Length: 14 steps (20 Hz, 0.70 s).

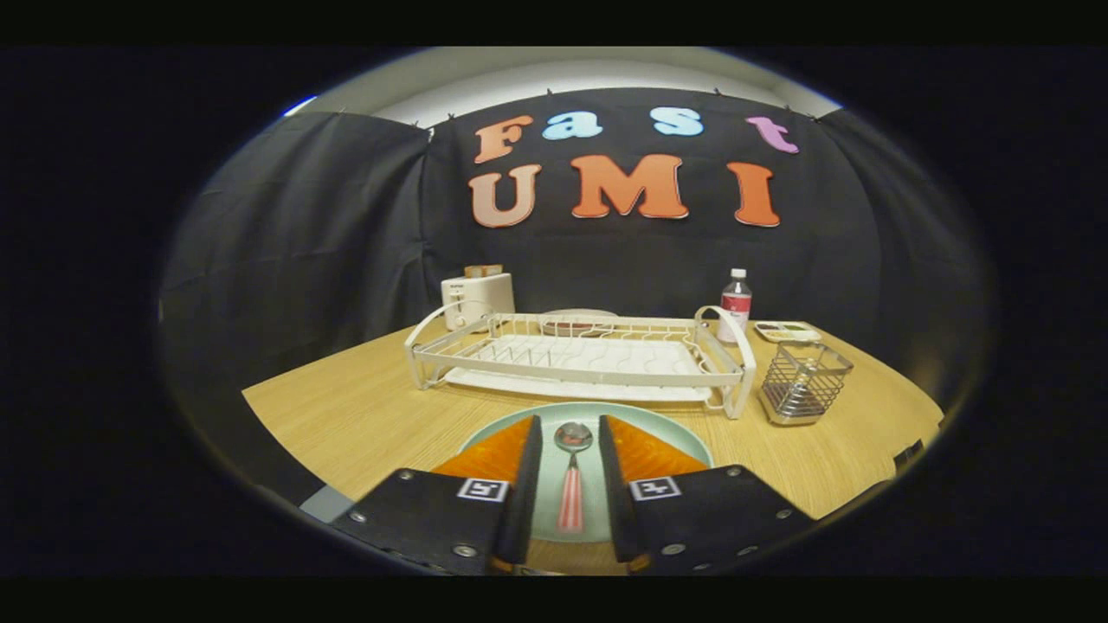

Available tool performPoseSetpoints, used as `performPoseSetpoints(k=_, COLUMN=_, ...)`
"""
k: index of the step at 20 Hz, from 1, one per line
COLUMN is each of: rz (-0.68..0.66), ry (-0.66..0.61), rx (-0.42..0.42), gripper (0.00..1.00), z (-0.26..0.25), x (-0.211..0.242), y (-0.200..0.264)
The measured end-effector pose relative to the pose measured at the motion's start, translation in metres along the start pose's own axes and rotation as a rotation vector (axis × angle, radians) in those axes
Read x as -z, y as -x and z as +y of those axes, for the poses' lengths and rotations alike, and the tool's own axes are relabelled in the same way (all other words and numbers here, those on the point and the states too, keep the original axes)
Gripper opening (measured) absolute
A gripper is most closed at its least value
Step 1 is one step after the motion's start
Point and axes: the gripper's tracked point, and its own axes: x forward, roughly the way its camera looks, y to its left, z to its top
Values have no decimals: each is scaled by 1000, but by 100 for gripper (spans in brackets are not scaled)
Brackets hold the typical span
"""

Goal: Take the plate from the dish rack, then take the spoon from the basket and place it into the plate.

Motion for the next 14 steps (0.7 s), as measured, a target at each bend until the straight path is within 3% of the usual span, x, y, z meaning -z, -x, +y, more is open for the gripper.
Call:
performPoseSetpoints(k=2, rz=-3, ry=-49, rx=2, gripper=80, z=-9, x=-2, y=3)
performPoseSetpoints(k=4, rz=-2, ry=-51, rx=27, gripper=96, z=-26, x=-4, y=8)
performPoseSetpoints(k=6, rz=-21, ry=-23, rx=97, gripper=97, z=-53, x=-9, y=12)
performPoseSetpoints(k=14, rz=-60, ry=23, rx=225, gripper=97, z=-135, x=-32, y=37)
